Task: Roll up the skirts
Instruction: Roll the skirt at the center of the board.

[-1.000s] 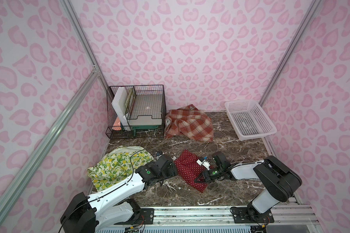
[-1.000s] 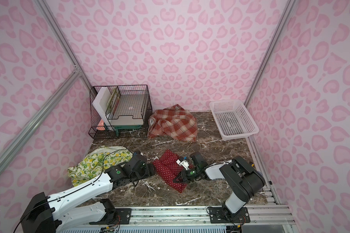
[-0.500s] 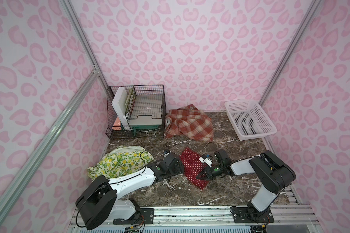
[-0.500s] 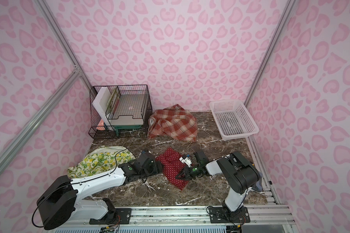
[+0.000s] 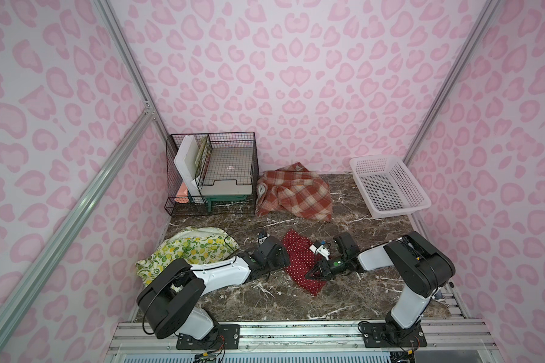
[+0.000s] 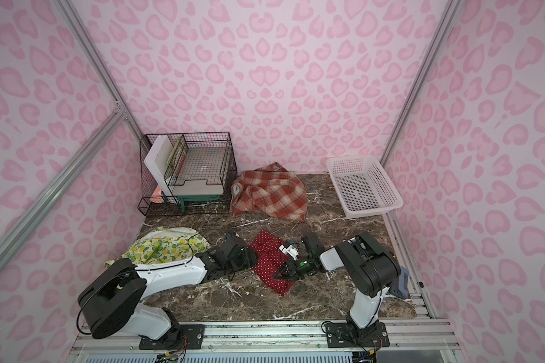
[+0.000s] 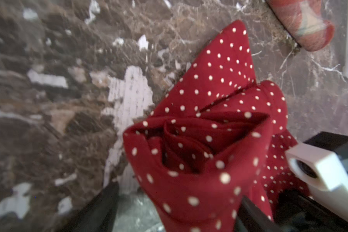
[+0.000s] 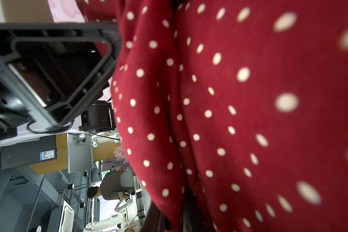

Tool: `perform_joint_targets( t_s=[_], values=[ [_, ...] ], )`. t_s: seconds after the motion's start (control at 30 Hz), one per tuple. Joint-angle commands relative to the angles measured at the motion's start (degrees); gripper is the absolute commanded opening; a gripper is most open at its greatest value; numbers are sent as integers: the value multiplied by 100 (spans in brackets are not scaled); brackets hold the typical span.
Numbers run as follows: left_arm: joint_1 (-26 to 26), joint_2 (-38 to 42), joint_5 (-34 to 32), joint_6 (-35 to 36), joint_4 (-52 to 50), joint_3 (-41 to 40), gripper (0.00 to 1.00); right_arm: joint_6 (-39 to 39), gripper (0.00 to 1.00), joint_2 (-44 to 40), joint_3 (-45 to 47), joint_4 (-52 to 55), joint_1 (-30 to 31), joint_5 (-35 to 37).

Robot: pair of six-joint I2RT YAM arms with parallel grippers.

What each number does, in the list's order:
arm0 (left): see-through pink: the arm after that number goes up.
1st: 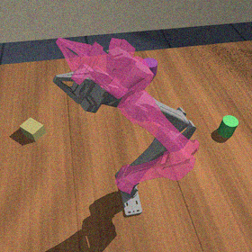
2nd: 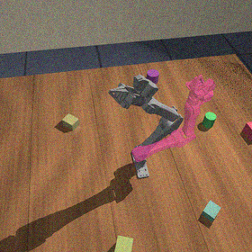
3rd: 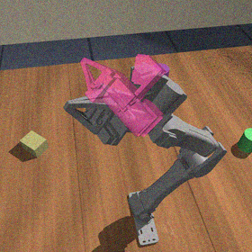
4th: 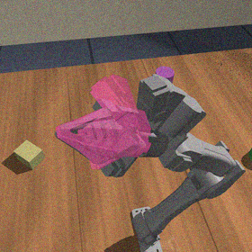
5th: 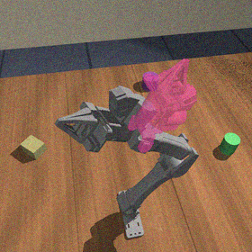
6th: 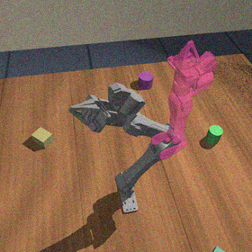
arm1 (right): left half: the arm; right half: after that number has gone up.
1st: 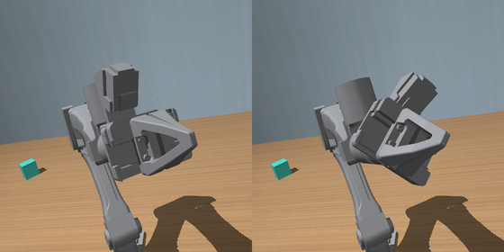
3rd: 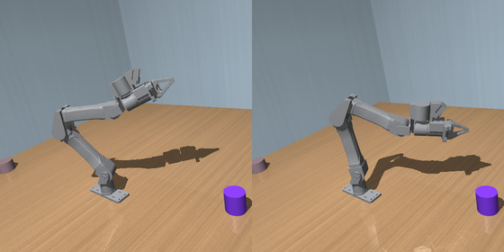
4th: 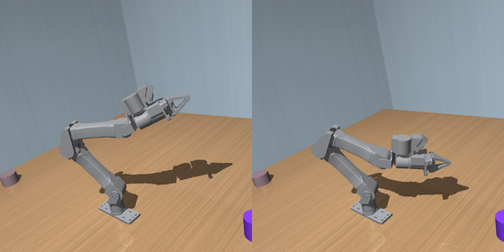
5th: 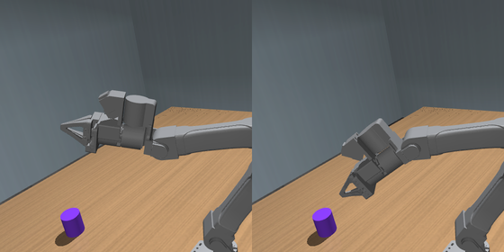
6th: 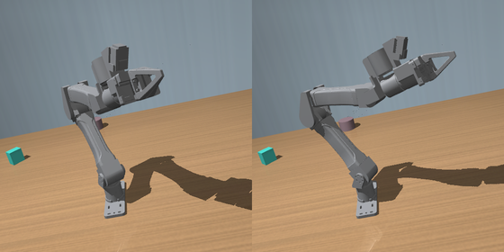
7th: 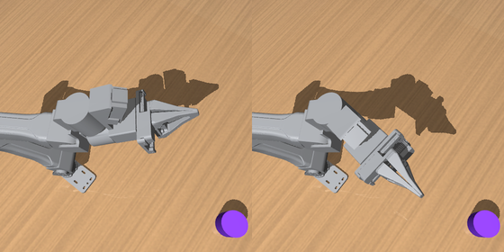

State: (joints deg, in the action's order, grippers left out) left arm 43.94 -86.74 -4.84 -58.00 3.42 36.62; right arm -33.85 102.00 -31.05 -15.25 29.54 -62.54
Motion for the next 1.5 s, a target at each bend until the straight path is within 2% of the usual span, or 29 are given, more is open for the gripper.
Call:
perform_joint_targets(
  t_s=[0.0, 0.03, 0.1, 0.13, 0.2, 0.23, 0.27, 0.3, 0.37, 0.43, 0.6, 0.77, 0.83, 0.87, 0.9, 1.0, 1.13, 1.23, 1.47],
  values=[
    [-116, -368, 72, -6, -2, 27, 85, 89, 1, 56, 61, 484, -27, 884],
    [-178, -492, 62, 11, -52, 115, 83, 82, 1, 64, 79, 487, -29, 879],
    [-266, -692, 28, 42, -147, 244, 74, 87, 3, 58, 86, 516, -44, 892],
    [-321, -767, 71, 79, -142, 276, 63, 97, 5, 51, 73, 572, -61, 902],
    [-352, -844, 37, 148, -262, 348, 27, 134, 16, -14, 57, 704, -69, 989],
    [-354, -862, 4, 216, -474, 385, 14, 190, 22, -50, 27, 816, -71, 1078],
    [-355, -882, -53, 265, -665, 459, 3, 238, 28, -105, 12, 938, -63, 1162],
    [-352, -890, -115, 286, -835, 512, 0, 273, 34, -156, -3, 1068, -66, 1255],
    [-358, -882, -163, 333, -923, 530, 0, 408, 41, -288, -52, 1442, -22, 1622],
    [-352, -843, -141, 375, -962, 523, 0, 588, 44, -547, -173, 2026, 151, 2339],
    [-319, -740, -200, 415, -1415, 648, 0, 781, 51, -1787, -697, 3503, 811, 3988],
    [-105, -535, -421, 445, -1965, 820, 0, 801, 55, -2681, -1560, 5066, 1495, 6036],
    [-11, -440, -481, 448, -2053, 820, 0, 728, 55, -2784, -1848, 5442, 1777, 6521],
    [28, -408, -499, 422, -2102, 820, 0, 712, 54, -2832, -1946, 5471, 1935, 6651],
    [66, -367, -505, 416, -2115, 804, 0, 675, 50, -2854, -2014, 5441, 2140, 6715],
    [144, -276, -522, 368, -2205, 765, 0, 644, 31, -2851, -2104, 4980, 2649, 6428],
    [194, -120, -578, 315, -2324, 668, 0, 561, 14, -2727, -1964, 3963, 3295, 6133],
    [194, -48, -567, 287, -2344, 595, 0, 621, 13, -2469, -1883, 3456, 3585, 6051],
    [217, 18, -579, 264, -2374, 565, 0, 758, 23, -2019, -1534, 3344, 3637, 6375]
  ],
)
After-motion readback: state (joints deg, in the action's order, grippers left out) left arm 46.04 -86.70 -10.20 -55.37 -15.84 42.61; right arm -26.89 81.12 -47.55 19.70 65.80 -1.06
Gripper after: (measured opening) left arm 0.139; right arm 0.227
